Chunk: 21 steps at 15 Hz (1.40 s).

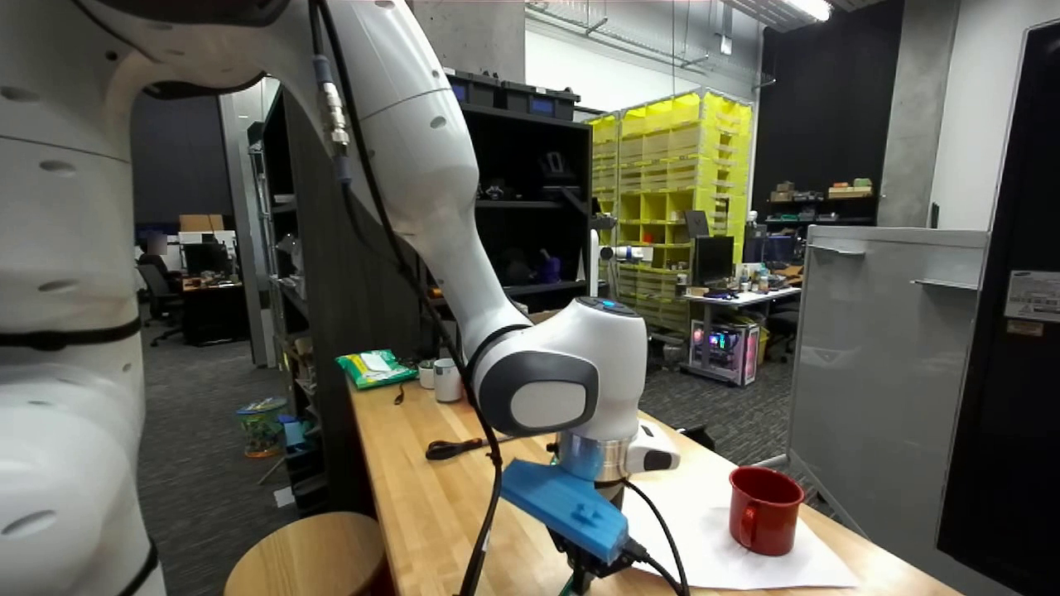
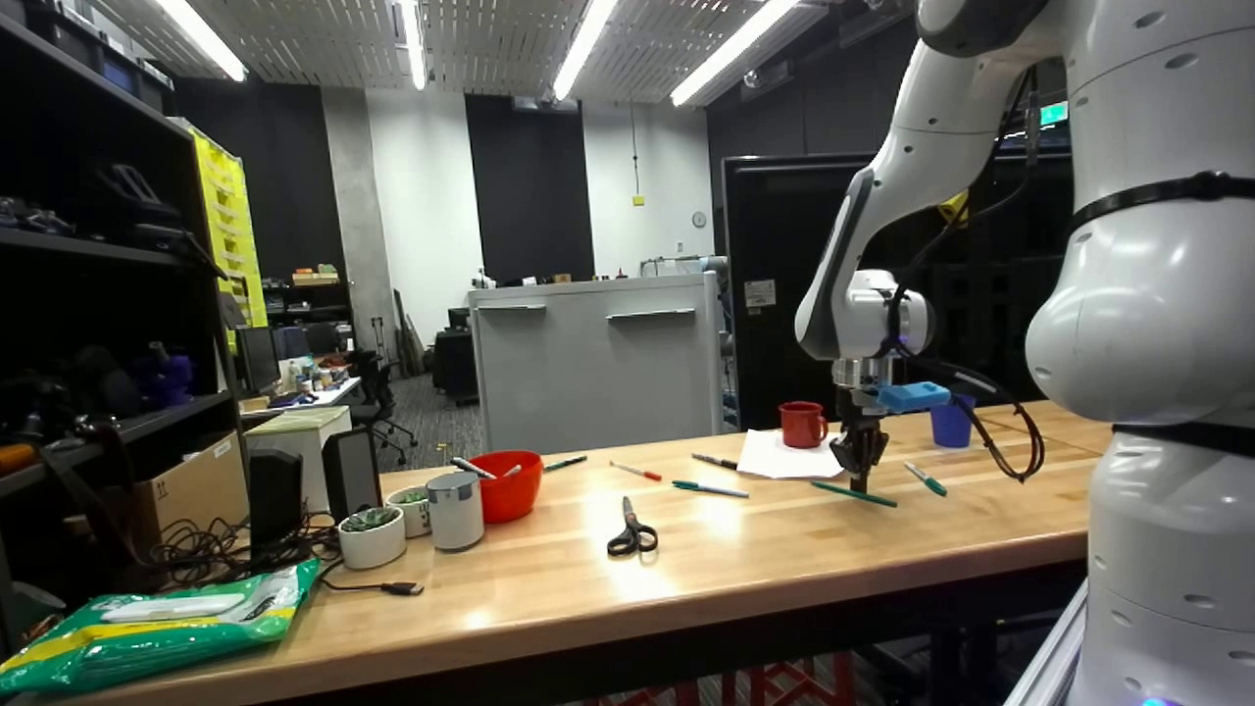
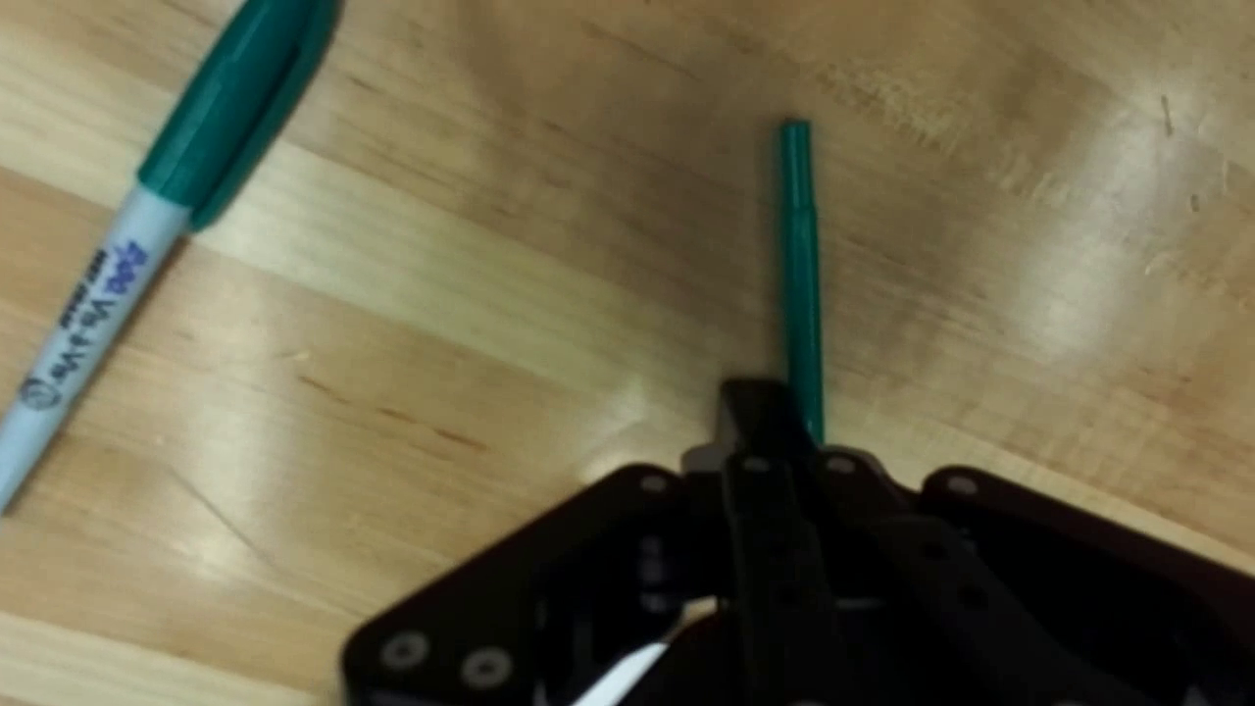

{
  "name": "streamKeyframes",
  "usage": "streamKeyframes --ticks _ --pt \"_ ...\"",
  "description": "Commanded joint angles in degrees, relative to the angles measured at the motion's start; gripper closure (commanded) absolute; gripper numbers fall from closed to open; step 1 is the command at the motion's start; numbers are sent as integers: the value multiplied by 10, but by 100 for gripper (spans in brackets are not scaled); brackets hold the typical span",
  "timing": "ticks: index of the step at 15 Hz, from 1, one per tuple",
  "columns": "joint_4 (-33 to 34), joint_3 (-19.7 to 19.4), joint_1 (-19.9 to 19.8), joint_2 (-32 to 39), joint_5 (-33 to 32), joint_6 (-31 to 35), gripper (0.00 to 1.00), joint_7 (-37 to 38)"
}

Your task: Take the green pen out of the orange mug and place it on the right side of the counter.

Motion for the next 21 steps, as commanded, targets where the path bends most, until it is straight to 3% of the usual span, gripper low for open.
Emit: streamKeyframes --ticks 1,21 --pt "-34 0 12 -31 -2 11 100 13" --pt "-82 -3 45 -69 -13 33 100 32"
